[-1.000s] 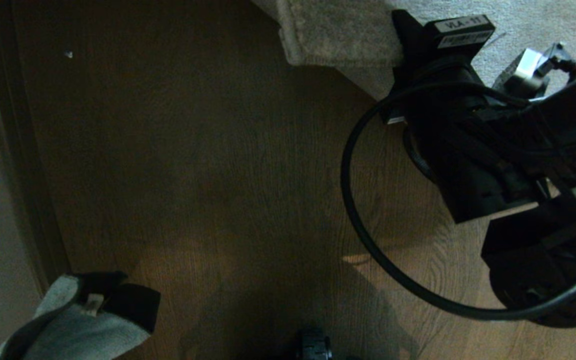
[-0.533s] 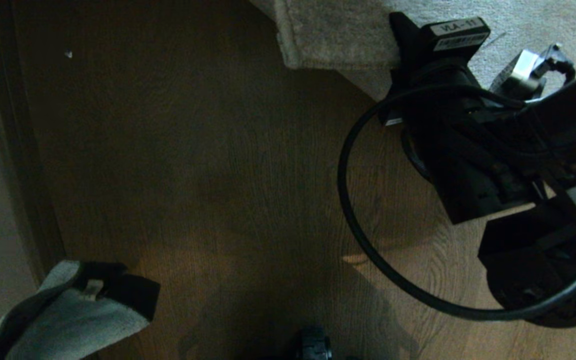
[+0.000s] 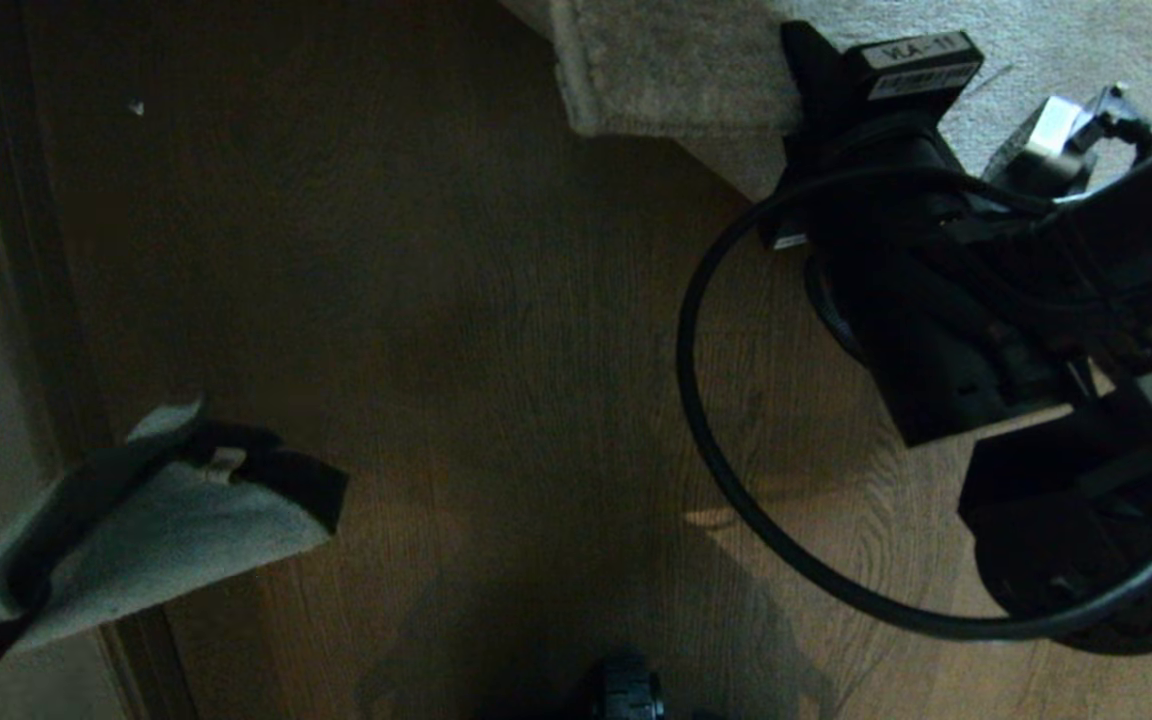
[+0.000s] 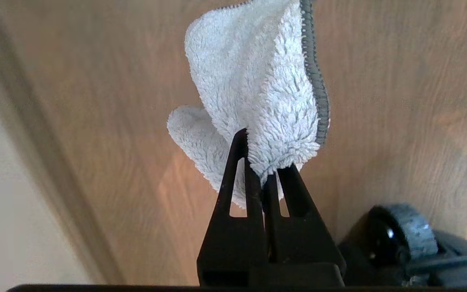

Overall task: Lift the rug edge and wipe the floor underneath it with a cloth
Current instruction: Wipe the floor under the carpet with a rag

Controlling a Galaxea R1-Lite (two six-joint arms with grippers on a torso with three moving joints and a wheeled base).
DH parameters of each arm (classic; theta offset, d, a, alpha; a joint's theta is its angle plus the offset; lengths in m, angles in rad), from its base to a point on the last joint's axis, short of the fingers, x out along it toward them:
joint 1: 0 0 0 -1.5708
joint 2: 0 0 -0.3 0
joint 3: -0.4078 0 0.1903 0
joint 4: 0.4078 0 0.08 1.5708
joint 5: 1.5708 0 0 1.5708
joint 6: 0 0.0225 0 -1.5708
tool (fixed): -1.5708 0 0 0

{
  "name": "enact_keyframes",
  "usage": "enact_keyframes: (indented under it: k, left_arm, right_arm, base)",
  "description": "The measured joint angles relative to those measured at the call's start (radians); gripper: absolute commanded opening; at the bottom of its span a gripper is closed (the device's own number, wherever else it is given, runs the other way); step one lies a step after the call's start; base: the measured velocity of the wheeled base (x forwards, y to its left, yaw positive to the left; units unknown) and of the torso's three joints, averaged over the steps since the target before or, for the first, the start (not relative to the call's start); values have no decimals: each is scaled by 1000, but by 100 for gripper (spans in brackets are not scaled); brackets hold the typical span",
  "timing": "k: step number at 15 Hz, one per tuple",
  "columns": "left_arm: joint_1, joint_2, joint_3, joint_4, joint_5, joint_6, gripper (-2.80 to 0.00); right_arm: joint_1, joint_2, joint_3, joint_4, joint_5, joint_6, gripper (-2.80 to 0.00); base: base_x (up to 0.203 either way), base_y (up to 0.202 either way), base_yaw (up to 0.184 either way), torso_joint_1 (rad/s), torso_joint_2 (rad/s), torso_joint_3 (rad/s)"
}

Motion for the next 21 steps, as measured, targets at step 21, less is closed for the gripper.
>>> enact_keyframes:
  k: [21]
  left_arm:
    - [-410,831,-246,-660,168,-162,-280]
  right_arm:
    - [-31,2,0,-1,38,-19,-280]
  base:
    - [0,0,0,0,0,0]
